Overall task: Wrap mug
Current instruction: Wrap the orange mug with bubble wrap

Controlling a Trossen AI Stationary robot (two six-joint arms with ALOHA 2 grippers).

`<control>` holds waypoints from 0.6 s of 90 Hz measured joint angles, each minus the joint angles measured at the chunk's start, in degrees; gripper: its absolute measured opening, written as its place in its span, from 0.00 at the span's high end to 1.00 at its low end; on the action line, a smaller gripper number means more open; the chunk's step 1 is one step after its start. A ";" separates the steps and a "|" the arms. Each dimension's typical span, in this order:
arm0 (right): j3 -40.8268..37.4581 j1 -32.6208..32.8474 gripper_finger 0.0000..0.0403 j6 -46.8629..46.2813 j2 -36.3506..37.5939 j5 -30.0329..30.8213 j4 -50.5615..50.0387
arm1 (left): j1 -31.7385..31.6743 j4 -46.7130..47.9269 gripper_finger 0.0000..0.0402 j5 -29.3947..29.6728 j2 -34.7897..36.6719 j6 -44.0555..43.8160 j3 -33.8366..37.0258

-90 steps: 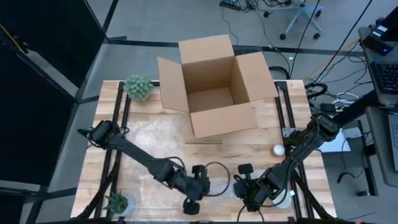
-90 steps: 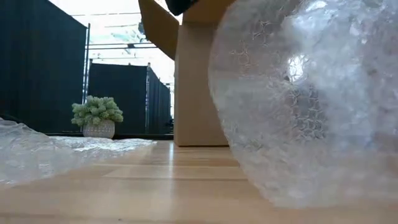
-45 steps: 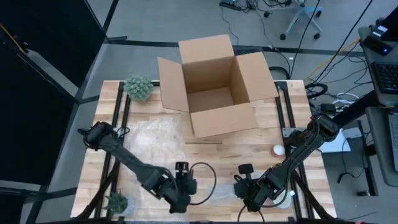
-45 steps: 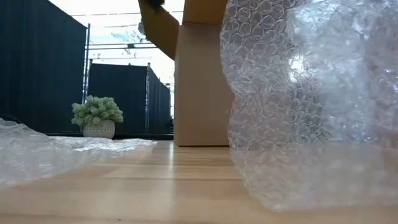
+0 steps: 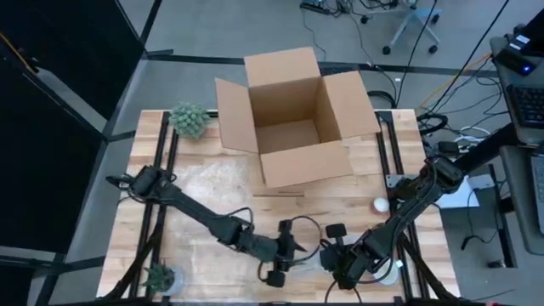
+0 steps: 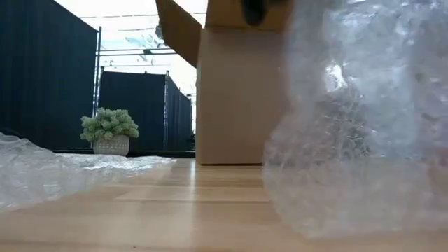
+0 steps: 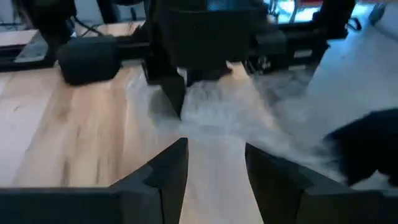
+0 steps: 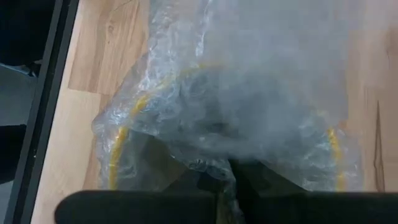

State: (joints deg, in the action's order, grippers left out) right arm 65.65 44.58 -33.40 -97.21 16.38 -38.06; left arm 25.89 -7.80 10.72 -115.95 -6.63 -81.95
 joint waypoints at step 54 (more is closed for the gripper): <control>0.00 -0.26 1.00 0.50 -0.02 0.01 -0.11 | -3.47 -2.92 0.64 -5.50 -13.74 -2.50 -11.91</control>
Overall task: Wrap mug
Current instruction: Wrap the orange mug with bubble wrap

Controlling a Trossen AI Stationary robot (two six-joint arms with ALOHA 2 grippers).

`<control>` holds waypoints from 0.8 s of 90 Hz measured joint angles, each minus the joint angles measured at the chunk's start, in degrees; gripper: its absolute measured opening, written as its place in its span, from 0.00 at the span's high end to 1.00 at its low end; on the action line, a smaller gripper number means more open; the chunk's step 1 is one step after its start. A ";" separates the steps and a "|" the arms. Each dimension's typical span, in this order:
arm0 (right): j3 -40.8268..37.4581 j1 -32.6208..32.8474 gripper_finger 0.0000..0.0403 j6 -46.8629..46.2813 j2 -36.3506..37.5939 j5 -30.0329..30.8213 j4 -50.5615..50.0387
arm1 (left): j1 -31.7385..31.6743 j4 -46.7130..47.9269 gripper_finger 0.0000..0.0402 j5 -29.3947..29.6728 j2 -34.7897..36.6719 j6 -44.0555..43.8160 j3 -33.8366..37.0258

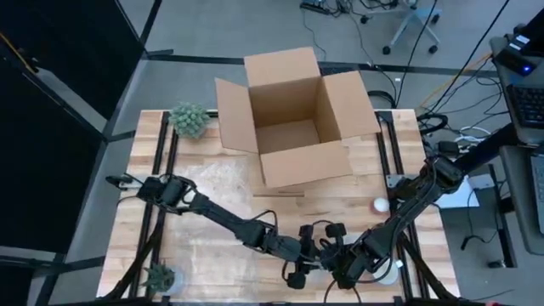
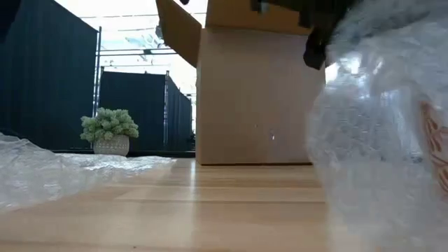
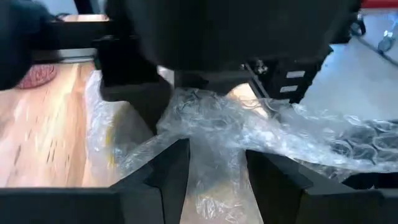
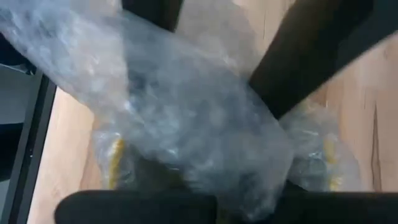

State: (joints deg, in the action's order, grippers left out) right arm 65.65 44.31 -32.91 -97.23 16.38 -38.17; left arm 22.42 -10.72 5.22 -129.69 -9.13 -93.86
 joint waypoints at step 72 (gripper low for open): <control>-0.04 0.35 0.86 -3.63 8.00 -1.73 -1.75 | -0.22 0.62 0.64 0.63 0.44 -1.07 0.22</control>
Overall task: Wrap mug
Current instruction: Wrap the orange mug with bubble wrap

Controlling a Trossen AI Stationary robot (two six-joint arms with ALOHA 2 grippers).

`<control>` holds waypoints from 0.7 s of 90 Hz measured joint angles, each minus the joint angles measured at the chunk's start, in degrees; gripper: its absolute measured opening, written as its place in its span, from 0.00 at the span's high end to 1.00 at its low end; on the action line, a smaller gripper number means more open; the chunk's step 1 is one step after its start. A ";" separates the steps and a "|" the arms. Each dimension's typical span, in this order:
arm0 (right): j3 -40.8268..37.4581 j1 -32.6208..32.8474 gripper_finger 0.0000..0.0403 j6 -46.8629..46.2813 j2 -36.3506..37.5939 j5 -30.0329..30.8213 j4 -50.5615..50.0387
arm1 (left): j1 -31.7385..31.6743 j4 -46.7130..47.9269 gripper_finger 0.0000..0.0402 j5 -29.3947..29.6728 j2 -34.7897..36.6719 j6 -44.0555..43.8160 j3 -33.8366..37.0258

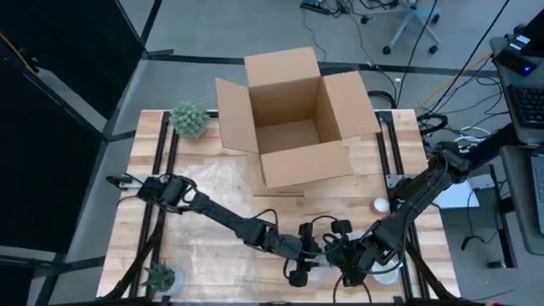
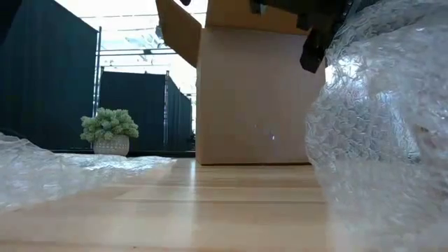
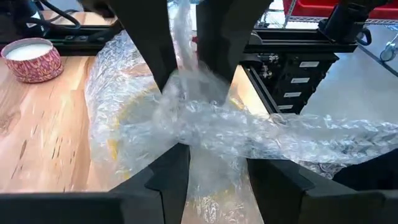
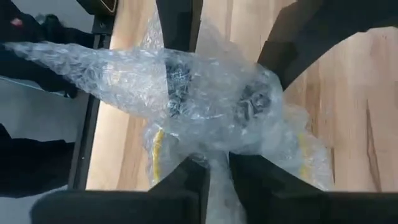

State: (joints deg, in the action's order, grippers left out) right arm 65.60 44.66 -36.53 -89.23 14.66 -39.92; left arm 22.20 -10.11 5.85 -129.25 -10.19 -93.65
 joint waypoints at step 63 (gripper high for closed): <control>0.11 0.17 0.74 -0.42 8.90 -4.15 -1.40 | -0.02 0.21 0.64 0.00 0.00 0.00 -0.28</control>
